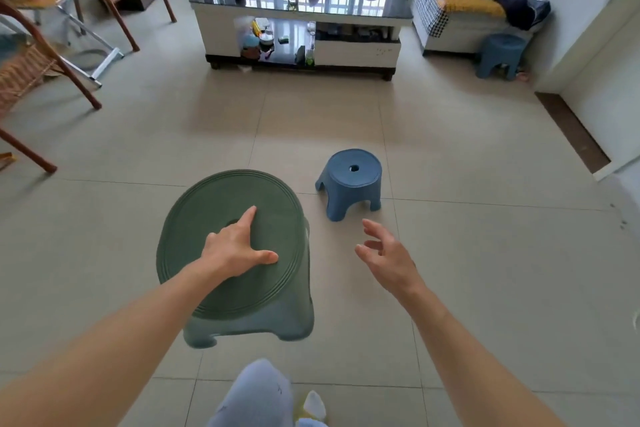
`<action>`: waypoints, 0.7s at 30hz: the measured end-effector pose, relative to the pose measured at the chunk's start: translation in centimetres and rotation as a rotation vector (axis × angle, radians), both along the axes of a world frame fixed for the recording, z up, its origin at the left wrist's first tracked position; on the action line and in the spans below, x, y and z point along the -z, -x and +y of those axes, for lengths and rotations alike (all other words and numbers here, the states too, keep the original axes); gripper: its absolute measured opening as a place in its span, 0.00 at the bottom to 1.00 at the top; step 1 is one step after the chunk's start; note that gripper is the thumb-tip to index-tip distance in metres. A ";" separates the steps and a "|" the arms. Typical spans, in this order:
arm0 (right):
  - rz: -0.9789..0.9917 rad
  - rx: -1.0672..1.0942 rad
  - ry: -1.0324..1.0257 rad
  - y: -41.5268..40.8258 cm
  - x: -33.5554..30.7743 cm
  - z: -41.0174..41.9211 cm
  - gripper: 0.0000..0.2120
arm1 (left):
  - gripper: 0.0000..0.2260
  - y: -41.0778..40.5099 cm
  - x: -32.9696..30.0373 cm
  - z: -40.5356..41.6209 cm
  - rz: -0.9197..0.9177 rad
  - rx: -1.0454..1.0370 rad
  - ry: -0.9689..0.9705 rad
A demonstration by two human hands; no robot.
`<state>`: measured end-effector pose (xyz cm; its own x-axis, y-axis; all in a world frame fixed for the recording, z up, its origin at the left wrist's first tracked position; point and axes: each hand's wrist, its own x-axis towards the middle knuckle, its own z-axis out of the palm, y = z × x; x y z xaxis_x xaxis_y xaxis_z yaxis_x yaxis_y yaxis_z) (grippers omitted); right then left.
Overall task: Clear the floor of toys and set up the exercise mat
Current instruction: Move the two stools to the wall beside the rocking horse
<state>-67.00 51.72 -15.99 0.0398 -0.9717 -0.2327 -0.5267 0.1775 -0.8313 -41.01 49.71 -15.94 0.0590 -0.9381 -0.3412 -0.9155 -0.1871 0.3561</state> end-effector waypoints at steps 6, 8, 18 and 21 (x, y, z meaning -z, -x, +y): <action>0.002 0.021 -0.024 0.8 0.9 -9.0 0.26 | 0.45 0.5 1.3 -9.5 -0.044 0.005 -0.034; 0.011 0.039 -0.031 1.2 1.2 -12.5 0.26 | 0.45 0.8 2.3 -13.2 -0.055 0.016 -0.054; -0.001 0.108 -0.097 2.4 1.2 -29.3 0.24 | 0.45 2.9 3.8 -30.5 -0.039 0.093 -0.128; -0.005 0.100 -0.094 3.3 1.4 -32.7 0.23 | 0.45 4.0 4.0 -33.9 -0.052 0.092 -0.124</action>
